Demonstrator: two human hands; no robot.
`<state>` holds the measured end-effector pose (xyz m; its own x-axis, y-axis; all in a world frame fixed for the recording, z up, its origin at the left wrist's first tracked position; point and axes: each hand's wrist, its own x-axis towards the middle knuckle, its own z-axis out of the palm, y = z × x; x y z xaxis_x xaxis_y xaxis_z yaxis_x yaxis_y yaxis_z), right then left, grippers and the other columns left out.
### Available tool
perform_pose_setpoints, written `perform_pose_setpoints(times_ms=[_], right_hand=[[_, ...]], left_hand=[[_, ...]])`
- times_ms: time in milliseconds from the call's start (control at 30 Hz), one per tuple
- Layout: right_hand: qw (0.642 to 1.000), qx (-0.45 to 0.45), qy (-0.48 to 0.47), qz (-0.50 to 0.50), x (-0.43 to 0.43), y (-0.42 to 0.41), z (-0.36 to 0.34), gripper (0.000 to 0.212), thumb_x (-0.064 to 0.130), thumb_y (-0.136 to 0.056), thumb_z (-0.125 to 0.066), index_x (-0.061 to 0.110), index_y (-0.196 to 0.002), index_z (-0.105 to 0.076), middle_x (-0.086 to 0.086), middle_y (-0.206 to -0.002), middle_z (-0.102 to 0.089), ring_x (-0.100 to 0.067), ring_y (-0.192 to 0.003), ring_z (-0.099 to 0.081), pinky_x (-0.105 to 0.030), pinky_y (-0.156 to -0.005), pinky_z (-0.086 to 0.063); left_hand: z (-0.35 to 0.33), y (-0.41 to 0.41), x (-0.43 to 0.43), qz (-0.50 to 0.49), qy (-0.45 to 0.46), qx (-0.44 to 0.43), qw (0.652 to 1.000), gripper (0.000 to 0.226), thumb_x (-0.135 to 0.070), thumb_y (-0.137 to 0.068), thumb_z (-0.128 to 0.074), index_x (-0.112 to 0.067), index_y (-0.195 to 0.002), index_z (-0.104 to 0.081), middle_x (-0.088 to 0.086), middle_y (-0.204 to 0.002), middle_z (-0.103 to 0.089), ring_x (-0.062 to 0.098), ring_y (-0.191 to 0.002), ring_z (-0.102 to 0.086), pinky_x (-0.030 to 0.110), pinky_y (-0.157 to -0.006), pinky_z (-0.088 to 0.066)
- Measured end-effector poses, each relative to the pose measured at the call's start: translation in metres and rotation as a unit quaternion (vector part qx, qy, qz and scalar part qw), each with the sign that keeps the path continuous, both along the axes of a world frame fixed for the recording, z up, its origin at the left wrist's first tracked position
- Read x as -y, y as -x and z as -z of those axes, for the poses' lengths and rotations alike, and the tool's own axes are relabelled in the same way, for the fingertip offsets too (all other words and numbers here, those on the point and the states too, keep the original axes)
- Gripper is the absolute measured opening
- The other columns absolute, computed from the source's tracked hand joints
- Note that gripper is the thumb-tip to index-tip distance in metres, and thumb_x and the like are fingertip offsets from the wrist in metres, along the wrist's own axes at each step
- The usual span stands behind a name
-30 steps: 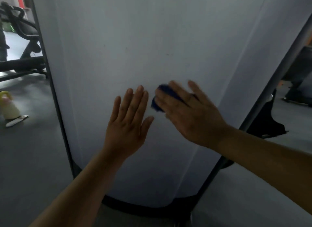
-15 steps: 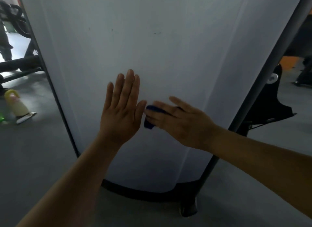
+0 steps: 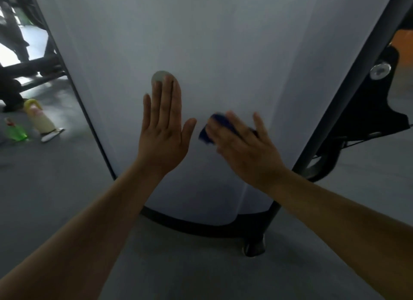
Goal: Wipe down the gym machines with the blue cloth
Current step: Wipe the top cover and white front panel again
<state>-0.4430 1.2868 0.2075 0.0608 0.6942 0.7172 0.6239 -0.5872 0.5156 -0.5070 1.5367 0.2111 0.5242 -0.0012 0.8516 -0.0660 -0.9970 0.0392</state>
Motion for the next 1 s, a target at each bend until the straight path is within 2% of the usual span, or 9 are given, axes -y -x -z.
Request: perform_pose_setpoints(times_ms=[100, 133, 267, 433, 533, 633, 800, 933, 1000], right_hand=[[0.982, 0.020, 0.187, -0.028, 0.005, -0.002, 0.041, 0.054, 0.017, -0.119, -0.036, 0.020, -0.172, -0.027, 0.002, -0.179, -0.022, -0.024, -0.166, -0.018, -0.054, -0.135, -0.008], [0.982, 0.027, 0.185, -0.025, 0.005, -0.004, 0.039, 0.056, 0.020, -0.118, -0.041, 0.022, -0.172, -0.027, 0.003, -0.180, -0.021, -0.025, -0.166, -0.018, -0.055, -0.135, -0.008], [1.000, -0.009, -0.014, 0.012, -0.005, -0.001, 0.040, 0.058, 0.039, -0.117, -0.052, 0.026, -0.170, -0.034, 0.006, -0.177, -0.029, -0.024, -0.163, -0.029, -0.062, -0.130, -0.015], [0.985, -0.019, 0.169, -0.029, -0.007, 0.005, 0.094, 0.057, 0.029, -0.119, -0.042, 0.020, -0.173, -0.025, 0.004, -0.179, -0.022, -0.020, -0.166, -0.019, -0.053, -0.136, -0.002], [0.994, -0.013, 0.113, -0.008, -0.011, 0.002, 0.084, 0.058, 0.020, -0.119, -0.039, 0.023, -0.174, -0.021, 0.005, -0.181, -0.015, -0.021, -0.166, -0.016, -0.057, -0.134, 0.004], [0.999, 0.000, 0.042, 0.013, -0.013, 0.003, 0.095, 0.064, 0.016, -0.115, -0.052, 0.024, -0.173, -0.026, 0.006, -0.179, -0.023, -0.023, -0.164, -0.024, -0.061, -0.132, -0.007], [0.968, 0.015, 0.250, -0.018, -0.011, 0.004, 0.150, 0.062, 0.010, -0.111, -0.052, 0.018, -0.170, -0.034, 0.002, -0.180, -0.022, -0.023, -0.165, -0.023, -0.055, -0.135, 0.008], [0.992, 0.010, 0.125, 0.012, -0.018, 0.004, 0.125, 0.061, 0.014, -0.116, -0.042, 0.025, -0.173, -0.023, 0.005, -0.180, -0.021, -0.022, -0.165, -0.022, -0.062, -0.132, -0.003], [0.996, 0.011, 0.082, 0.029, -0.022, 0.005, 0.127, 0.063, 0.020, -0.116, -0.049, 0.027, -0.173, -0.024, 0.007, -0.179, -0.023, -0.021, -0.164, -0.025, -0.064, -0.130, -0.008]], left_hand=[[0.014, 0.005, -0.010, 0.006, -0.050, -0.007, 0.999, 0.081, -0.041, -0.118, -0.046, 0.003, -0.170, -0.005, 0.025, -0.179, -0.002, 0.039, -0.168, 0.004, 0.057, -0.137, -0.006], [0.018, 0.008, -0.018, 0.008, -0.081, -0.010, 0.997, 0.082, -0.043, -0.117, -0.049, 0.002, -0.171, -0.006, 0.023, -0.179, -0.002, 0.040, -0.168, 0.002, 0.058, -0.137, -0.008], [0.036, 0.010, -0.044, 0.010, -0.143, -0.025, 0.989, 0.084, -0.046, -0.116, -0.052, -0.005, -0.173, -0.006, 0.018, -0.180, -0.004, 0.040, -0.168, -0.003, 0.060, -0.136, -0.012], [0.072, 0.014, -0.050, 0.021, -0.169, -0.043, 0.984, 0.083, -0.046, -0.114, -0.055, -0.007, -0.174, -0.012, 0.016, -0.181, -0.008, 0.040, -0.168, -0.004, 0.060, -0.135, -0.013], [0.092, 0.020, -0.064, 0.031, -0.195, -0.045, 0.979, 0.081, -0.043, -0.114, -0.057, -0.008, -0.174, -0.014, 0.014, -0.181, -0.009, 0.038, -0.169, -0.007, 0.059, -0.135, -0.014], [0.102, 0.022, -0.070, 0.033, -0.211, -0.051, 0.976, 0.082, -0.043, -0.114, -0.056, -0.008, -0.174, -0.013, 0.012, -0.183, -0.004, 0.039, -0.168, -0.009, 0.061, -0.134, -0.016], [0.107, 0.020, -0.072, 0.025, -0.215, -0.052, 0.975, 0.083, -0.044, -0.114, -0.056, -0.008, -0.174, -0.012, 0.013, -0.182, -0.002, 0.040, -0.168, -0.005, 0.062, -0.134, -0.015], [0.122, 0.017, -0.078, 0.020, -0.226, -0.041, 0.973, 0.084, -0.045, -0.113, -0.057, -0.010, -0.175, -0.011, 0.010, -0.183, 0.000, 0.036, -0.169, -0.003, 0.060, -0.135, -0.012], [0.128, 0.013, -0.079, 0.014, -0.227, -0.036, 0.973, 0.087, -0.045, -0.114, -0.056, -0.011, -0.175, -0.006, 0.008, -0.184, 0.006, 0.034, -0.169, 0.004, 0.060, -0.135, -0.009]])
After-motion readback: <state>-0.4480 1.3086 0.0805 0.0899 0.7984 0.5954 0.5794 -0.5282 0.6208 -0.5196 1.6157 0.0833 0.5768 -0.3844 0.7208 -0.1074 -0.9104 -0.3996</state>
